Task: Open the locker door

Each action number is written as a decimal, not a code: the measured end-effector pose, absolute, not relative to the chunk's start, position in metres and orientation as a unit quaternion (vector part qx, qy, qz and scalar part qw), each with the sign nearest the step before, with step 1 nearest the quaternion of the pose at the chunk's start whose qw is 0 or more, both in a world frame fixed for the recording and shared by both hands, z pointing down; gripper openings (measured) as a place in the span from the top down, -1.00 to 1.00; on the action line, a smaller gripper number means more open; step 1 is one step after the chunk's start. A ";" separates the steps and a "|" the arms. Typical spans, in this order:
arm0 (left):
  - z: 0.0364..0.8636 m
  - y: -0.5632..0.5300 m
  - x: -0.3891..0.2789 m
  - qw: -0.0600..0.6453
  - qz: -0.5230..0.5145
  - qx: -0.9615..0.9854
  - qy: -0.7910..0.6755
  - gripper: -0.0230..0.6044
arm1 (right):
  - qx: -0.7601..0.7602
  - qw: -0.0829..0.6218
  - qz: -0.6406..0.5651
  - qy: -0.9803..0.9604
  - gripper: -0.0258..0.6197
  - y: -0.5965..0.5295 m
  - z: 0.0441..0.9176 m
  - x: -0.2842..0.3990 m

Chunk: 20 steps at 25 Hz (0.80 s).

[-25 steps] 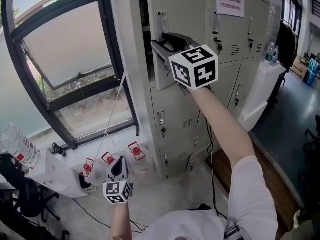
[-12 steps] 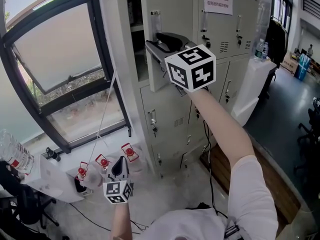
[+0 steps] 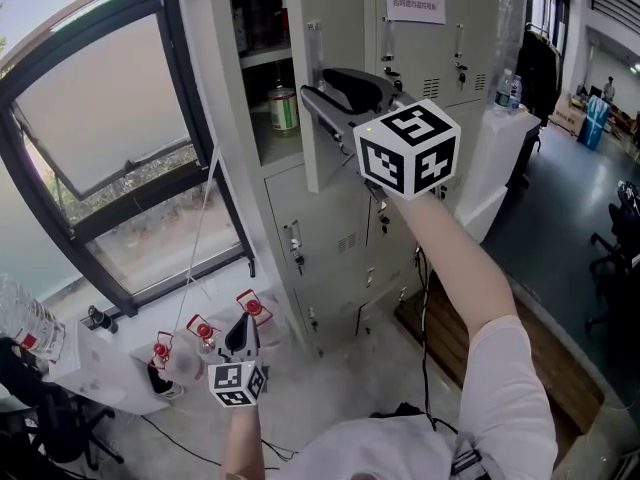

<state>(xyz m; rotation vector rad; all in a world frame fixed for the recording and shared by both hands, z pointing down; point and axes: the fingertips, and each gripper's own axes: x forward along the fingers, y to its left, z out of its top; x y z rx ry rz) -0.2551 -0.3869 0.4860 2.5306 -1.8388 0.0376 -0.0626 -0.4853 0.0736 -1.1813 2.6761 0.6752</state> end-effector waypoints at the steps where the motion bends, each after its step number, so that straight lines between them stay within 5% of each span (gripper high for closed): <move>1: 0.486 -0.388 -0.252 0.006 0.014 0.812 -0.584 0.92 | -0.395 0.073 0.225 0.888 0.44 -0.482 0.074 -0.056; 11: 0.486 -0.407 -0.194 0.005 0.017 0.844 -0.535 0.92 | -0.450 0.066 0.256 0.853 0.44 -0.450 0.076 0.030; 20: 0.486 -0.419 -0.136 0.002 0.021 0.870 -0.492 0.92 | -0.549 0.077 0.246 0.795 0.64 -0.445 0.077 0.144</move>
